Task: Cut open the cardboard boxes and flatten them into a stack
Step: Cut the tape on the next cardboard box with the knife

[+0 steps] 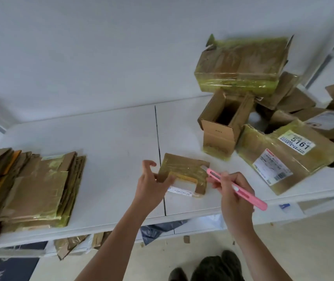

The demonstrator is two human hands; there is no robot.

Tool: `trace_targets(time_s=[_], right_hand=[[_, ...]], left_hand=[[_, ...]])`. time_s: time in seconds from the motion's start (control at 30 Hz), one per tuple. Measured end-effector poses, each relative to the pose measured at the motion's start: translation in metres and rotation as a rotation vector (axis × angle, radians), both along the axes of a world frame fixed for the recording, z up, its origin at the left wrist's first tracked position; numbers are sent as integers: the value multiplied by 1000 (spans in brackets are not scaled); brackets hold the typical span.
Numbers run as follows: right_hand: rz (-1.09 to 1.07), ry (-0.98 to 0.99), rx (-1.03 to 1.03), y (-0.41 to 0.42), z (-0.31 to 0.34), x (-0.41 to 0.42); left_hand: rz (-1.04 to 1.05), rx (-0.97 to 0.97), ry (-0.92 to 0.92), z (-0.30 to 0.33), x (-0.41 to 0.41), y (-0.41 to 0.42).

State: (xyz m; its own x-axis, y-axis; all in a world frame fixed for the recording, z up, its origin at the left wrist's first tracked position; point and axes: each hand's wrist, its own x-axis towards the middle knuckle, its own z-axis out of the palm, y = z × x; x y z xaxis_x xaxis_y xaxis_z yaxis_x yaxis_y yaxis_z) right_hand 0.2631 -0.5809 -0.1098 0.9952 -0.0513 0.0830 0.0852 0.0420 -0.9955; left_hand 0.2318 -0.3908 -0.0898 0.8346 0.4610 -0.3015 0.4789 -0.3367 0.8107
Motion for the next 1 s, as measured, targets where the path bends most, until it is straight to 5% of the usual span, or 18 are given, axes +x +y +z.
trace_targets(time_s=[0.2, 0.43, 1.0], right_hand=[[-110, 151, 237, -11, -4, 13], [-32, 138, 321, -12, -11, 29], [79, 68, 60, -8, -17, 40]], left_hand=[[-255, 267, 89, 2, 16, -8], [-256, 204, 65, 1, 28, -3], [-305, 82, 54, 1, 28, 1]])
